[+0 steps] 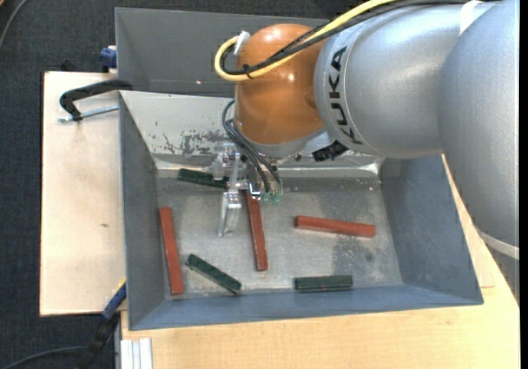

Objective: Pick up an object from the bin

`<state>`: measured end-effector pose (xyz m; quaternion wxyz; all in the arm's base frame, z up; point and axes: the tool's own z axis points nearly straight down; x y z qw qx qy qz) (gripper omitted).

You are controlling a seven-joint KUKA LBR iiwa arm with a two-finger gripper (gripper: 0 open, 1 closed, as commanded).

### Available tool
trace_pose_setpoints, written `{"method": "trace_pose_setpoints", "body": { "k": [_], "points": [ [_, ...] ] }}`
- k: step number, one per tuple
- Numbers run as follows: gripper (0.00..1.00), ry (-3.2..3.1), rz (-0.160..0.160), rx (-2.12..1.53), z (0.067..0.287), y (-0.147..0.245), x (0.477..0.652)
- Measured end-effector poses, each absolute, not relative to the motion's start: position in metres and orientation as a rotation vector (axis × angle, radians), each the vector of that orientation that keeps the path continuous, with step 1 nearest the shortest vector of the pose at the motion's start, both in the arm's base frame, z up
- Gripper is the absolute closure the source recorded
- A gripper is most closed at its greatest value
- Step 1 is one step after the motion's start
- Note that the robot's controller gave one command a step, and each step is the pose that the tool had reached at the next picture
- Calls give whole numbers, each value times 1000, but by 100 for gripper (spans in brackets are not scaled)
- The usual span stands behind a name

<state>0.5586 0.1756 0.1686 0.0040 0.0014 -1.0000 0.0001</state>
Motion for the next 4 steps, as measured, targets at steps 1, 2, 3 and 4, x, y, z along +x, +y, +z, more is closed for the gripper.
{"method": "trace_pose_setpoints", "body": {
  "k": [1, 2, 3, 4],
  "points": [
    [0, -3144, -2, -31, 68, 127, 584],
    [0, -3138, 5, -130, 71, 24, 567],
    [100, -3139, -2, -120, 71, 30, 567],
    [100, -3151, -5, -183, 222, 39, 554]
  ]
}}
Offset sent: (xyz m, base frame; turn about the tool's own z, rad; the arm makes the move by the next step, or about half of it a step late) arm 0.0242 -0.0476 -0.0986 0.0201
